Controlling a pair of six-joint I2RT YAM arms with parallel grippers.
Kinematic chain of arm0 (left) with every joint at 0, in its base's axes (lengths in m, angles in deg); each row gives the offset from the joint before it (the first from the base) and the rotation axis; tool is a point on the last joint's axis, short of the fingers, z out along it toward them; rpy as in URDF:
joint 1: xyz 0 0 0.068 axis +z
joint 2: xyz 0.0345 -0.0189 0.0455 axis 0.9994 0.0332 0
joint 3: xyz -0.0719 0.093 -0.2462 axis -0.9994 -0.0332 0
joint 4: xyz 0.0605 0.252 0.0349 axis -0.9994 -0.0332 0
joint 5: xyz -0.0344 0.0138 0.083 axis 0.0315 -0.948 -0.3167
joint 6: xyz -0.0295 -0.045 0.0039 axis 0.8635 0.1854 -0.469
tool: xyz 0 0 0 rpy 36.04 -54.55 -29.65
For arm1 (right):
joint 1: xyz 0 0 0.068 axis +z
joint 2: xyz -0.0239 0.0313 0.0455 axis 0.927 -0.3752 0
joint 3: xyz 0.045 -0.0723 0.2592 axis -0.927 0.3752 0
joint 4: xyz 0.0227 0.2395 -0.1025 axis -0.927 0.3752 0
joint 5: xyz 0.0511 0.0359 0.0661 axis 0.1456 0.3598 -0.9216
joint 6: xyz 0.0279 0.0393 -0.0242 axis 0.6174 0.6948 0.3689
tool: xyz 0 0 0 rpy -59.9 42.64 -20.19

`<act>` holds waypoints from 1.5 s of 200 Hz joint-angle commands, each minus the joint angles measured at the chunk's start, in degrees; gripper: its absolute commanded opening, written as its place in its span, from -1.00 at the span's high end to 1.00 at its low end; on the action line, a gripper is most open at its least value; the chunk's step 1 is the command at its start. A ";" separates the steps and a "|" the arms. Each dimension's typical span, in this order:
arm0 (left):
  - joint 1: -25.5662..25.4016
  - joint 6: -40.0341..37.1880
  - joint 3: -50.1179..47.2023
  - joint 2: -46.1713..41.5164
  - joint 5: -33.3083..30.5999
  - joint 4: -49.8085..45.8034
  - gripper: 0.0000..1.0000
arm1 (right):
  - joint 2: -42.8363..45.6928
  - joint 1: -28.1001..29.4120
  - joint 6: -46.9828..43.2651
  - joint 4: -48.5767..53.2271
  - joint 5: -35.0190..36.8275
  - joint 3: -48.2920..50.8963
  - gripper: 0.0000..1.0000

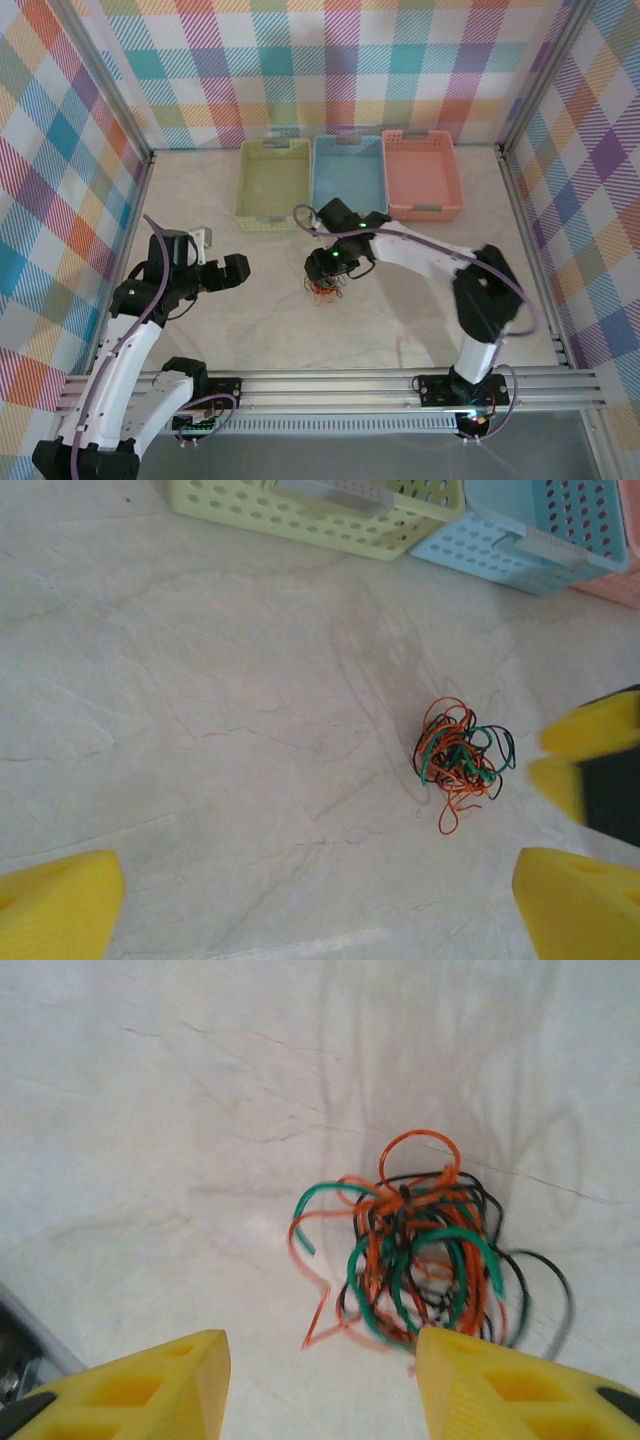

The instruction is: Untangle the cables

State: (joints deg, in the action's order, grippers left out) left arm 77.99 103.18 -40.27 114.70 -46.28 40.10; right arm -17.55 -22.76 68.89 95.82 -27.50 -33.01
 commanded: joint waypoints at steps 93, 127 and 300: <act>-17.27 20.07 -8.44 7.69 5.68 21.77 -0.26 | 23.95 -7.84 -5.91 -49.93 0.68 36.71 0.01; -24.94 21.65 -8.53 16.89 3.31 27.81 -0.09 | 21.73 -8.11 -4.09 -55.07 1.36 38.81 0.05; -28.64 24.18 -11.70 37.23 1.07 45.97 0.33 | 19.02 -8.38 -1.54 -58.88 3.72 41.43 0.11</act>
State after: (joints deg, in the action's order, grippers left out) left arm 49.99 126.70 -52.33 151.18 -44.94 83.59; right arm 2.32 -30.89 66.55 38.69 -23.74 9.13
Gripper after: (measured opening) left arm 0.340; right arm 0.445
